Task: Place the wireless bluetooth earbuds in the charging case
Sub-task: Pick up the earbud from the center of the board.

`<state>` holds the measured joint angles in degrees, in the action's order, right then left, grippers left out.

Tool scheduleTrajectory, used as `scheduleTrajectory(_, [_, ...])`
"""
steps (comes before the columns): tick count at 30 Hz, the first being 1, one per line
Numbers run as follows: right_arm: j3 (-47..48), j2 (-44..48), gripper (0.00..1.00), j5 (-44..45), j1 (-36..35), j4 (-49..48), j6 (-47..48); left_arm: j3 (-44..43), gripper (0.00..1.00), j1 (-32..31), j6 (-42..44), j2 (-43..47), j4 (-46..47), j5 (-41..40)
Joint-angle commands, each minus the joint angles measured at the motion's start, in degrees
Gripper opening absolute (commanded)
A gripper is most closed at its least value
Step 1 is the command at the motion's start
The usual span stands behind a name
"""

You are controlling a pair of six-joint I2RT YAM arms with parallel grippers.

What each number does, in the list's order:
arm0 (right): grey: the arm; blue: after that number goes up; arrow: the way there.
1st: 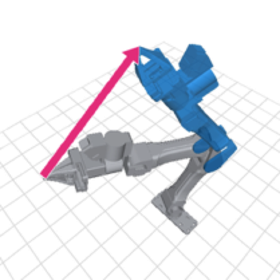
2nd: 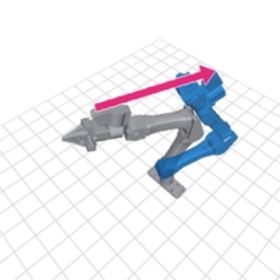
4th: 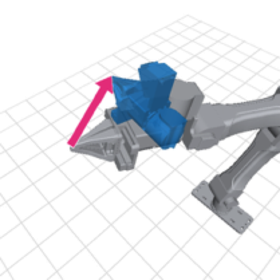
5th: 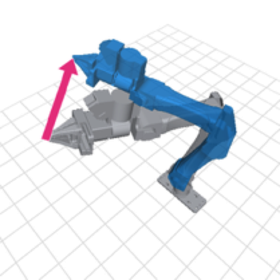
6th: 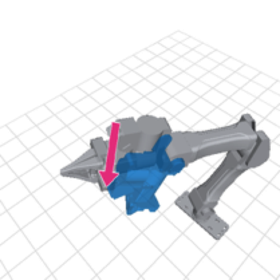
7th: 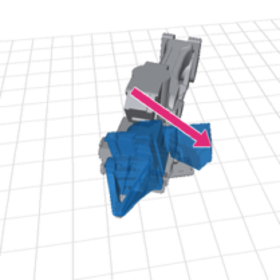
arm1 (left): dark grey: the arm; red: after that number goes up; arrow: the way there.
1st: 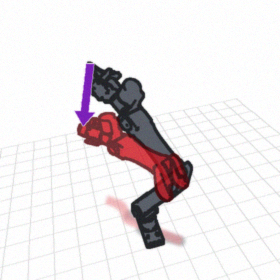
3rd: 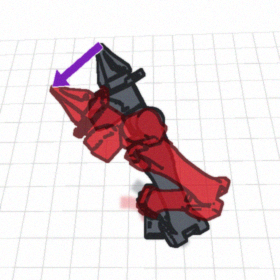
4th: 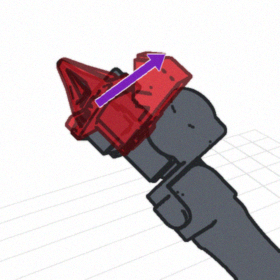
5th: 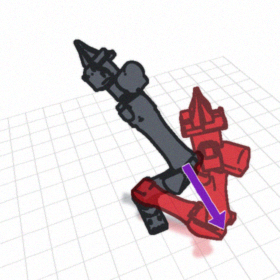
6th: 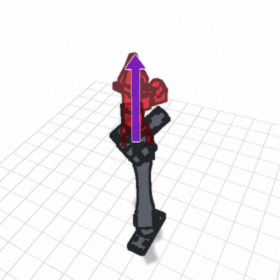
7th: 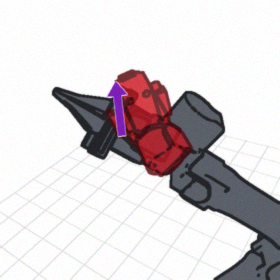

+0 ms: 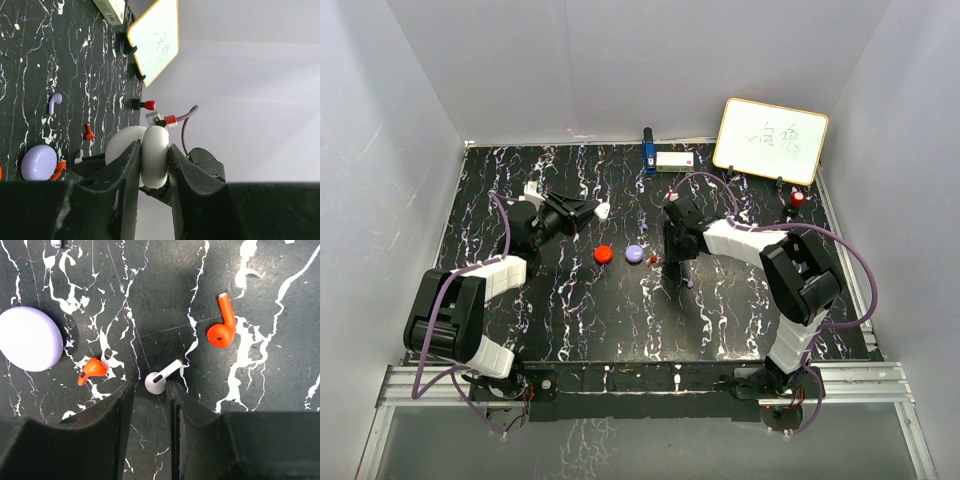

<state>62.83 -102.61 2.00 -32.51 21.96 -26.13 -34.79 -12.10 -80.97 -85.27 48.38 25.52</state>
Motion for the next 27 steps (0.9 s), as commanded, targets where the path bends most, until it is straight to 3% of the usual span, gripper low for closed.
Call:
scheduleTrajectory(1, [-0.6, -0.6, 0.30, 1.1, -0.2, -3.2, -1.0, 0.3, 0.00, 0.3, 0.3, 3.3, 0.9, 1.0])
scheduleTrajectory(27, [-1.9, -1.8, 0.22, 4.2, -0.2, -3.1, -4.0, 0.4, 0.00, 0.4, 0.5, 3.4, 0.4, 1.2])
